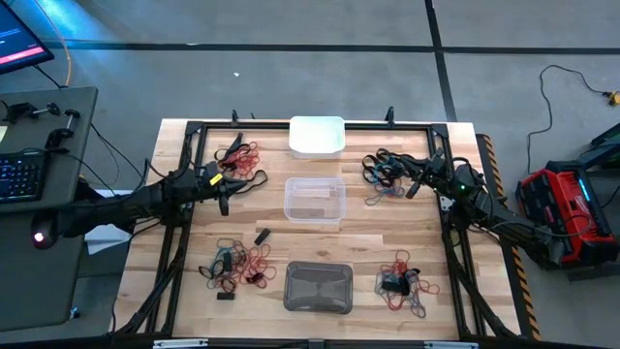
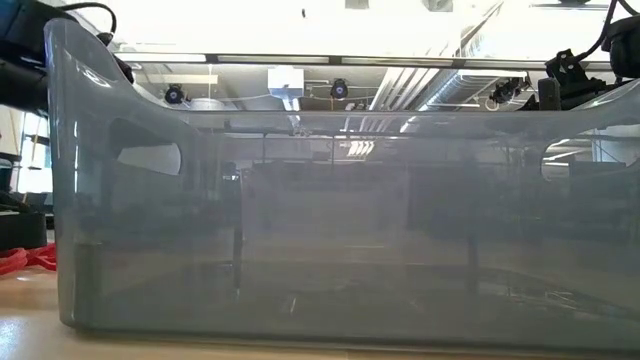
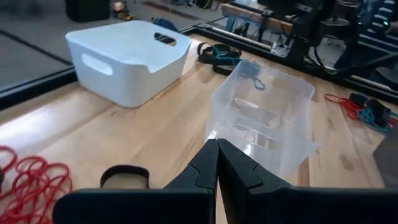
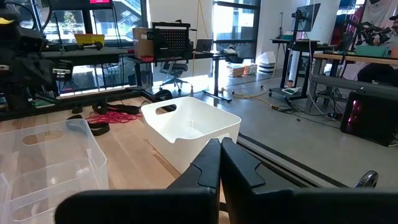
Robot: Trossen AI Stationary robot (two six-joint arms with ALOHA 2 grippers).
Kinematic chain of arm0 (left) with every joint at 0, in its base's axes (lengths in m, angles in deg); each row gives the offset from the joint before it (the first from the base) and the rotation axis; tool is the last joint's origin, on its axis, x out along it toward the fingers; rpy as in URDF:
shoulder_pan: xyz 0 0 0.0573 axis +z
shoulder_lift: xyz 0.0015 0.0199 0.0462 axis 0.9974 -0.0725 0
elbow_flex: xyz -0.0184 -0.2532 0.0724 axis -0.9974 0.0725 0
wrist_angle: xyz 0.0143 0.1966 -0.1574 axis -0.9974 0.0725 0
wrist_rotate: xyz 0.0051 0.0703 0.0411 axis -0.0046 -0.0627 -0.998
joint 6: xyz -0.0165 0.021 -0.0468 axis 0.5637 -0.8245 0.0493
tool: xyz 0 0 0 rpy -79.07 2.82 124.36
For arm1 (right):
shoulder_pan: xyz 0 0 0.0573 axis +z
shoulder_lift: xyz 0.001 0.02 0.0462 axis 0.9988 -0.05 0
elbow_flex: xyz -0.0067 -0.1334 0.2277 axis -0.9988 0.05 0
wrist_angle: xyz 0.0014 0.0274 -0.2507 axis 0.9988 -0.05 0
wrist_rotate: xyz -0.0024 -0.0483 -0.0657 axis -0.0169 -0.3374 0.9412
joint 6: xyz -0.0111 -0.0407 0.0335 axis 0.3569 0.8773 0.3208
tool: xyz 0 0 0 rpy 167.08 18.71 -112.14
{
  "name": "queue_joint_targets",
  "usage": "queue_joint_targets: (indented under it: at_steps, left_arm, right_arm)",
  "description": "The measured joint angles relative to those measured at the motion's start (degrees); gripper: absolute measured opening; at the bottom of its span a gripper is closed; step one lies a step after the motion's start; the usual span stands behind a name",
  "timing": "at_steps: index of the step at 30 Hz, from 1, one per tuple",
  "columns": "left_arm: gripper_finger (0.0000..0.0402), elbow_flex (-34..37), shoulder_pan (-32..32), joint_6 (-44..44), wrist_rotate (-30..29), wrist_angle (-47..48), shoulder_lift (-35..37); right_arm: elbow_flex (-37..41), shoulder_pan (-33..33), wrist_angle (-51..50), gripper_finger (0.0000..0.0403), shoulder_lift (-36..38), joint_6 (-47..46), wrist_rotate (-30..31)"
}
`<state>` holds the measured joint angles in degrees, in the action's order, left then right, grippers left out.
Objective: Sort rubber bands into baskets
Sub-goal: Put the black rubber band into the white bin
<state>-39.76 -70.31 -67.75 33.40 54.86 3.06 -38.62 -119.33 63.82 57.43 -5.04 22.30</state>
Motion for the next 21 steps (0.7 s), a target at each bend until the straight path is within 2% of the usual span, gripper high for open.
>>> queue_joint_targets:
  at_steps: [21]
  left_arm:
    - [0.0,0.0,0.2,0.8,-3.7,-0.4,-6.9]
  right_arm:
    - [0.0,0.0,0.0,0.0,0.0,0.0,0.0]
